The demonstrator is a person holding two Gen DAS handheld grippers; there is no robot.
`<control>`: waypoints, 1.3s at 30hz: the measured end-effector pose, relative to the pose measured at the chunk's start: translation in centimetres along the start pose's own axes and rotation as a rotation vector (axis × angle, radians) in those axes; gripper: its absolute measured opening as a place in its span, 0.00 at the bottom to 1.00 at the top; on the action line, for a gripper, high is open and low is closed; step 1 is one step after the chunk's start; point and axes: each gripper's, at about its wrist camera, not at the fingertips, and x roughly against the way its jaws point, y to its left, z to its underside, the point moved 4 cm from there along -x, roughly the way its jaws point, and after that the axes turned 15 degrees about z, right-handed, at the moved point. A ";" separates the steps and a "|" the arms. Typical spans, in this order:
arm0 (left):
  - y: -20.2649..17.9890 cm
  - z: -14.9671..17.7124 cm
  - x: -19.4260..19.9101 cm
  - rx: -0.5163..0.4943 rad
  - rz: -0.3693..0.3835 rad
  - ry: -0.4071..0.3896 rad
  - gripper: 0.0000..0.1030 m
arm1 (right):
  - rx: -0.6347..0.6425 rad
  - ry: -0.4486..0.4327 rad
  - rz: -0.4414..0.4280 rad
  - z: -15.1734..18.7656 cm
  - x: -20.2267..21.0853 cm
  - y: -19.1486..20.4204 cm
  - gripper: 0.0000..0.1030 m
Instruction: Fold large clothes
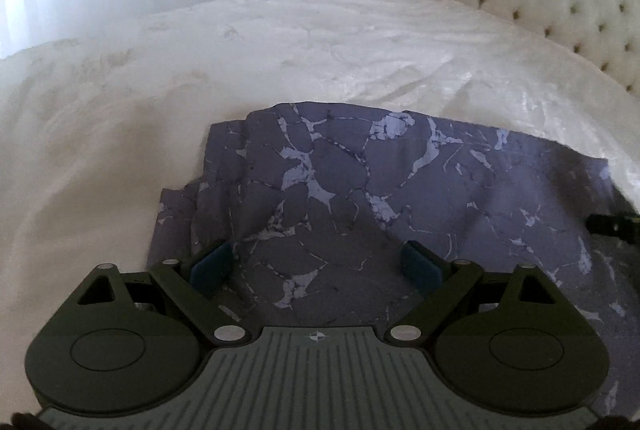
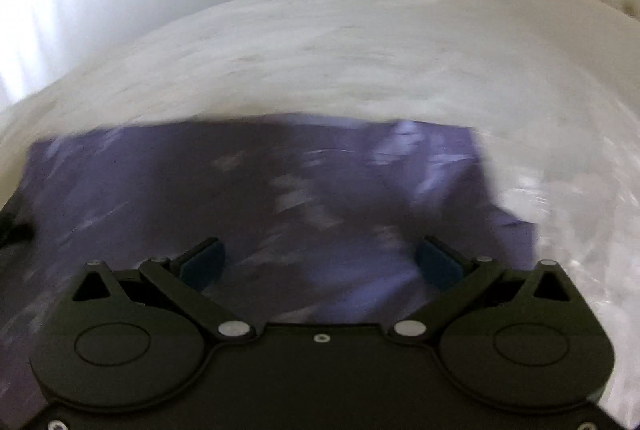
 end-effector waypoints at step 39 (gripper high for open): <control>1.9 6.2 6.0 0.310 0.257 0.014 1.00 | -0.498 0.151 -0.397 11.1 7.2 -12.1 1.00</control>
